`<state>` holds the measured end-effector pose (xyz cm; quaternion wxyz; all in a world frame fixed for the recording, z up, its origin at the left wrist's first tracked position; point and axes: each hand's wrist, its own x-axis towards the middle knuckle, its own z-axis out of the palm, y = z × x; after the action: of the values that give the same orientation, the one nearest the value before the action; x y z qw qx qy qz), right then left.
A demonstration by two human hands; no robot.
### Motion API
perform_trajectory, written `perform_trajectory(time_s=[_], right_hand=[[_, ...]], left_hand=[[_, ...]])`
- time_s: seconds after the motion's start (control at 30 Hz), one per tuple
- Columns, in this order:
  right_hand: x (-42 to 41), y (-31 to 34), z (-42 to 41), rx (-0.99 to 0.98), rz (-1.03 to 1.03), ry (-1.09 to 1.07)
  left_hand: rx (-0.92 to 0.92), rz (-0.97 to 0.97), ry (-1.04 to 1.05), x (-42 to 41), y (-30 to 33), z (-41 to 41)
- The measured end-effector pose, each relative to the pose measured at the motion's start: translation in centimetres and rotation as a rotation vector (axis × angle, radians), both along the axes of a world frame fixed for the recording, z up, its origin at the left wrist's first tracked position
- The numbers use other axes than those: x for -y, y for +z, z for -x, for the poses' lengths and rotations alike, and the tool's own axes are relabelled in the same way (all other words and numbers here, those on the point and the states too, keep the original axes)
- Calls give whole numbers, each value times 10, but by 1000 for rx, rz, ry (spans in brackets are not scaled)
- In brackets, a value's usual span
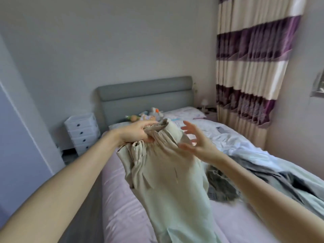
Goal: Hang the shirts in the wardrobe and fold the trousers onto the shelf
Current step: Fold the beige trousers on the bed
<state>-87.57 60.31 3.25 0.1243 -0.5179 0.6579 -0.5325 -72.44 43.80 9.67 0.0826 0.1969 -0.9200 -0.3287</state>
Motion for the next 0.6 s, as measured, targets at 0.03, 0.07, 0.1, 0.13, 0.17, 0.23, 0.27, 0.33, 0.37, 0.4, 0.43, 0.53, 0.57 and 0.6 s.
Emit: perform_trajectory(time_s=[0.03, 0.07, 0.1, 0.13, 0.17, 0.23, 0.27, 0.33, 0.37, 0.4, 0.43, 0.53, 0.57, 0.6], right_hand=[[7, 10, 10, 53, -51, 72], [12, 20, 18, 84, -80, 127], [16, 31, 25, 89, -81, 170], [19, 46, 34, 74, -73, 211], [20, 61, 42, 61, -67, 255], [22, 85, 53, 54, -87, 351], [24, 93, 58, 26, -98, 379], [33, 93, 68, -200, -149, 249], [40, 87, 74, -378, -198, 101], [47, 79, 79, -558, -250, -69], [55, 67, 84, -677, -294, -198], [80, 16, 95, -560, -360, -209], [87, -9, 98, -394, -373, -166], [92, -24, 98, -216, -371, -121]], left_hand=[[-44, 28, -1, -1, 11, 5], [-91, 9, -21, -3, 21, 8], [-136, -7, -43, -6, 31, 12], [-179, 8, -45, -9, 42, 17], [-212, 46, -28, -11, 52, 25], [-227, 175, 45, -9, 61, 41], [-208, 240, 85, -7, 62, 51], [-144, 318, 146, -2, 55, 70], [-107, 332, 169, 0, 46, 81], [-77, 339, 193, 4, 35, 89], [-50, 341, 231, 7, 21, 97], [14, 387, 348, 22, -33, 114], [55, 396, 382, 26, -58, 117], [66, 411, 402, 30, -75, 118]])
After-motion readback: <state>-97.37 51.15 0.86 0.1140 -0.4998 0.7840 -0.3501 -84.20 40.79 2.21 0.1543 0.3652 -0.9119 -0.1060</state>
